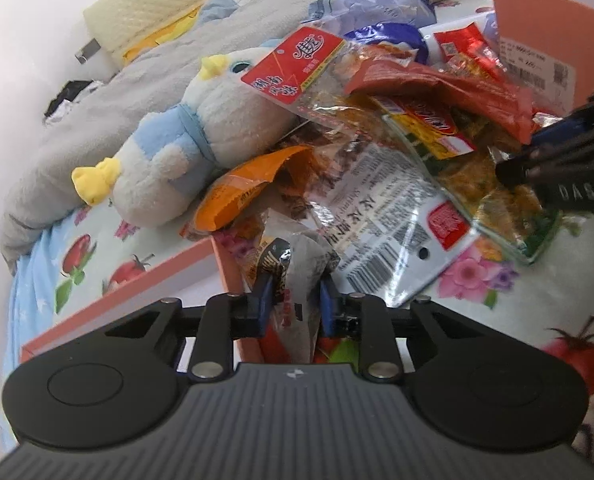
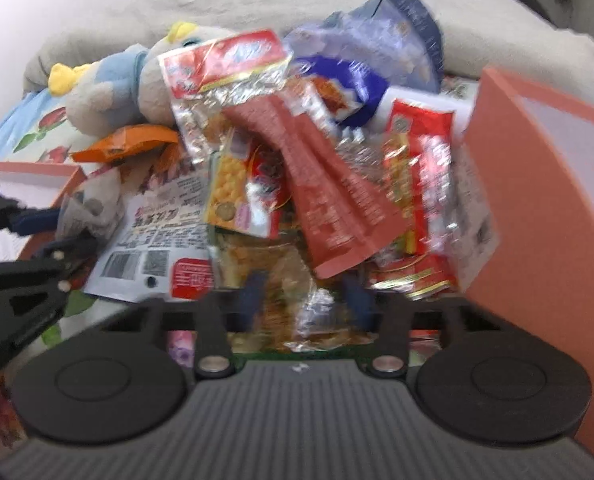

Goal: Organize snacks
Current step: 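Grasp the green-labelled snack bag with the right gripper while the left gripper lifts its packet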

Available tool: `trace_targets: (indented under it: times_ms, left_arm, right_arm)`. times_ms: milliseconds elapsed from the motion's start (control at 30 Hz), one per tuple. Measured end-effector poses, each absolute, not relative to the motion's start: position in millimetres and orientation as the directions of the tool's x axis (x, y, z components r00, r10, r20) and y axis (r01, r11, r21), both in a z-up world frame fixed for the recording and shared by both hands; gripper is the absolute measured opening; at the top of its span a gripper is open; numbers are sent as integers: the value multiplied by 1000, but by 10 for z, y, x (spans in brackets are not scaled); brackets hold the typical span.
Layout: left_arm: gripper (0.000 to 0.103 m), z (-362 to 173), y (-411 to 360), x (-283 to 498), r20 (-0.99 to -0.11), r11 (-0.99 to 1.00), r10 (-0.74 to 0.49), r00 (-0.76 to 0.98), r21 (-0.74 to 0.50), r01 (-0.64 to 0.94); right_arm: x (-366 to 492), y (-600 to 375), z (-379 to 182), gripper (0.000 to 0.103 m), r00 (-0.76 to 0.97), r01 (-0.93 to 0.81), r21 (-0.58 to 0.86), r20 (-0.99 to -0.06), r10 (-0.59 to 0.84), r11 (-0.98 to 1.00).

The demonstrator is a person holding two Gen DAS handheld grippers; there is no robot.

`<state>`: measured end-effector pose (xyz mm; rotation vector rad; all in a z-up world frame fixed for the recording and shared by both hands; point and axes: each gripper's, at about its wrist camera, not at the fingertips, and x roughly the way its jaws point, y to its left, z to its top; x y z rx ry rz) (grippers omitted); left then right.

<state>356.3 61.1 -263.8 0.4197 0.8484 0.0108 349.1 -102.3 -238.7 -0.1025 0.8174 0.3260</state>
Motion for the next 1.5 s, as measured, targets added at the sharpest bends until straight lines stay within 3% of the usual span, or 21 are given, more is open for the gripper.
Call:
trace_targets:
  times_ms: [67, 233, 333, 833, 1133, 1200, 1267, 1300, 1500]
  left_arm:
    - [27, -2594, 605, 3508, -729, 929, 159, 665, 339, 149]
    - [27, -2484, 618, 3306, -740, 960, 125, 661, 258, 107]
    - [27, -2432, 610, 3146, -745, 973, 109, 658, 216, 84]
    - [27, -2327, 491, 2275, -762, 999, 32, 647, 52, 12]
    - [27, -2350, 437, 1976, -761, 1000, 1, 649, -16, -20]
    - [27, -2338, 463, 1973, -759, 999, -9, 651, -35, -27]
    - [27, -2326, 496, 1990, -758, 998, -19, 652, -53, -34]
    - [27, -2321, 513, 1992, -757, 997, -22, 653, -61, -37]
    - [27, -2323, 630, 1980, -750, 994, -29, 661, -93, -62]
  right_arm:
    - [3474, -1055, -2363, 16, 631, -327, 48, -732, 256, 944]
    - [3322, -1069, -2340, 11, 618, -349, 52, -738, 272, 936]
    - [3141, -1070, -2319, 3, 611, -363, 44, -743, 274, 931]
    - [2268, -1188, -2333, 3, 557, -438, 40, -772, 306, 898]
    - [2006, -1415, -2311, 7, 559, -382, 124, -758, 336, 916]
    - [2024, -1432, -2289, 20, 567, -365, 139, -751, 339, 920]
    - [2059, -1432, -2279, 84, 572, -350, 171, -740, 354, 921]
    - [2060, -1414, -2268, 91, 582, -351, 172, -730, 358, 920]
    - [2171, -1221, -2358, 89, 570, -355, 160, -744, 349, 921]
